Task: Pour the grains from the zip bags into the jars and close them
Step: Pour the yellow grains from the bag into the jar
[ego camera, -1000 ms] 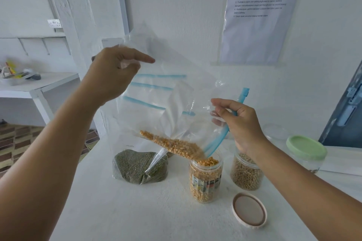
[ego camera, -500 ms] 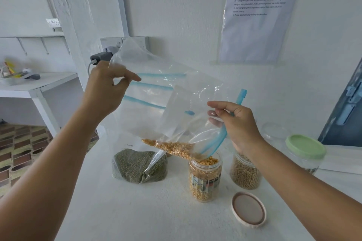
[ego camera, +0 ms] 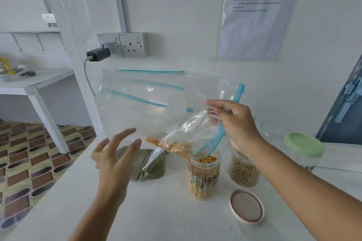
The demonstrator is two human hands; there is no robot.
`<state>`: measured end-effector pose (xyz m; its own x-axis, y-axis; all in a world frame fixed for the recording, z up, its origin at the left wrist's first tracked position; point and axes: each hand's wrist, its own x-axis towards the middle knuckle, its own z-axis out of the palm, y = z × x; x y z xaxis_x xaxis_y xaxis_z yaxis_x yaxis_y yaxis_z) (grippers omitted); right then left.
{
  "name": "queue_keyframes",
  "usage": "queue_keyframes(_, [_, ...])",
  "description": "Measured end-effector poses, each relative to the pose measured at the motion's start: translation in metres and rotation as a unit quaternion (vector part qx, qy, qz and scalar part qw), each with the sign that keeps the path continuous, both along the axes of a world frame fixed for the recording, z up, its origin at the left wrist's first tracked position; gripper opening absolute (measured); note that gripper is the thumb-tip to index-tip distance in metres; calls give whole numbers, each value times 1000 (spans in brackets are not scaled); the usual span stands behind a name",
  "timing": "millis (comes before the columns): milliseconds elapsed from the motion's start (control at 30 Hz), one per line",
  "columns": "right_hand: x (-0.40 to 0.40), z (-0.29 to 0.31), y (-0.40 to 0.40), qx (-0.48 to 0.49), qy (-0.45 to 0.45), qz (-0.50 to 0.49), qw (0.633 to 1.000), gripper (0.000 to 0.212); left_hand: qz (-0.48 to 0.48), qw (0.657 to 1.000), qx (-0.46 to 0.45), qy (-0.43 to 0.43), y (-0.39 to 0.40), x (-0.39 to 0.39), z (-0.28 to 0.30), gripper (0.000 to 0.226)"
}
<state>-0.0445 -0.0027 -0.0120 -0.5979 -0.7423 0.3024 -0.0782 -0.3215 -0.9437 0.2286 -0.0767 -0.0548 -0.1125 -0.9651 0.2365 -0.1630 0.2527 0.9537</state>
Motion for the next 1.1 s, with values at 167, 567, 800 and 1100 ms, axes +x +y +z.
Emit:
queue_keyframes(167, [-2, 0, 1, -4, 0, 2, 1000, 31, 3, 995, 78, 63, -13, -8, 0, 32])
queue_keyframes(567, [1, 3, 3, -4, -2, 3, 1000, 29, -130, 972, 155, 120, 0, -8, -12, 33])
queue_keyframes(800, [3, 5, 3, -5, -4, 5, 1000, 31, -174, 936, 223, 209, -22, -20, -17, 30])
queue_keyframes(1100, [1, 2, 7, -6, -6, 6, 1000, 30, -175, 894, 269, 314, -52, -32, -5, 30])
